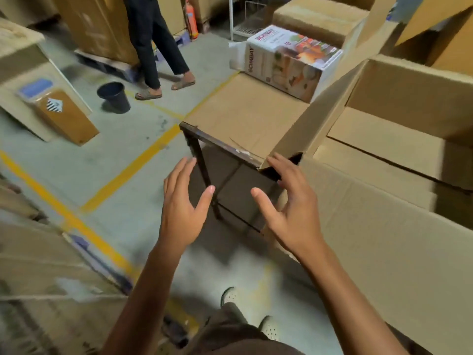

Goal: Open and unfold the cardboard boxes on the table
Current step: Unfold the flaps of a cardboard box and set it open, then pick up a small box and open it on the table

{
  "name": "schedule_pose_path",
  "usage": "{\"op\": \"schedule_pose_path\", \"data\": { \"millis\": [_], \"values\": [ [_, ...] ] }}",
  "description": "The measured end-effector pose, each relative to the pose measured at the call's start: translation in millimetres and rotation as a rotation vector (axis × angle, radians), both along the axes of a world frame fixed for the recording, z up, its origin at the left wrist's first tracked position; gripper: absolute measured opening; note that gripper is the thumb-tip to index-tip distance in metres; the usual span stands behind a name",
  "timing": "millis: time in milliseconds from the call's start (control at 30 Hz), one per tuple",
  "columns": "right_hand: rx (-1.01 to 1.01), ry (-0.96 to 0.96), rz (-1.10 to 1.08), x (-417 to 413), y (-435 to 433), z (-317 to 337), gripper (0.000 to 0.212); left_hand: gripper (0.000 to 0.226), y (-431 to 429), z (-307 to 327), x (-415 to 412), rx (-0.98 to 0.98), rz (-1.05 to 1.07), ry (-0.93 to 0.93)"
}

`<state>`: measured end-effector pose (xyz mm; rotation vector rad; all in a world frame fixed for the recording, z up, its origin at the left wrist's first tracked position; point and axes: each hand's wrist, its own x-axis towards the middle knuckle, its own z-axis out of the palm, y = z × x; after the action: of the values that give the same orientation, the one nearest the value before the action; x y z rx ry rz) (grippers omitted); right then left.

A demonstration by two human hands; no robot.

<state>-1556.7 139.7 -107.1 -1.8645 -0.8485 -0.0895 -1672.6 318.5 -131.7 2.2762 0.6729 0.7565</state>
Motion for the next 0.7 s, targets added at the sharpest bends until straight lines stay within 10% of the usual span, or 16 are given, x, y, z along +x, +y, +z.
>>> {"op": "schedule_pose_path", "data": {
  "millis": [433, 700],
  "values": [
    [-0.527, 0.027, 0.192, 8.4, 212.3, -136.9, 0.073, 0.077, 176.9, -130.5, -22.4, -0.201, 0.145, 0.292],
    [-0.519, 0.1, 0.193, 21.7, 353.0, -143.8, 0.073, 0.076, 331.2, -137.0, -16.1, -0.078, 0.1, 0.354]
  ]
}}
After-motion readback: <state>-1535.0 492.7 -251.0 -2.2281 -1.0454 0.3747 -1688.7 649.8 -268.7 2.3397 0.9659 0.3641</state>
